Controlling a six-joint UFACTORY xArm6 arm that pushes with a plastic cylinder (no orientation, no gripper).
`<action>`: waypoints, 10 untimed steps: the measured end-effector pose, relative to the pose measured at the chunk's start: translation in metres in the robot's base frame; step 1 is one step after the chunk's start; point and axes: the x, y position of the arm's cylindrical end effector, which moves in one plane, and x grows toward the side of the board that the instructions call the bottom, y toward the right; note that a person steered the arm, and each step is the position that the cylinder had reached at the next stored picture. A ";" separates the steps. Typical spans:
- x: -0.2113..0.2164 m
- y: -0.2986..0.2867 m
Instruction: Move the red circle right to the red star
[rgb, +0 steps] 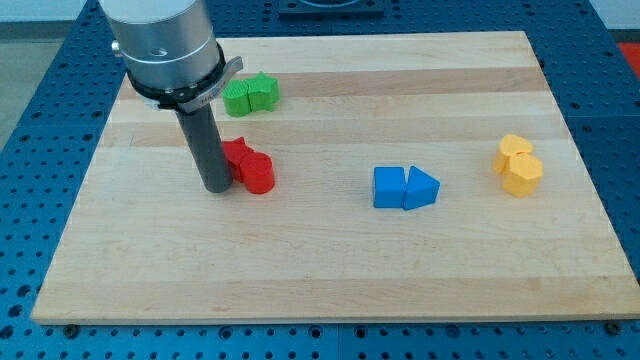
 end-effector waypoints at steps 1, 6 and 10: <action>-0.018 0.000; 0.045 0.048; -0.021 0.040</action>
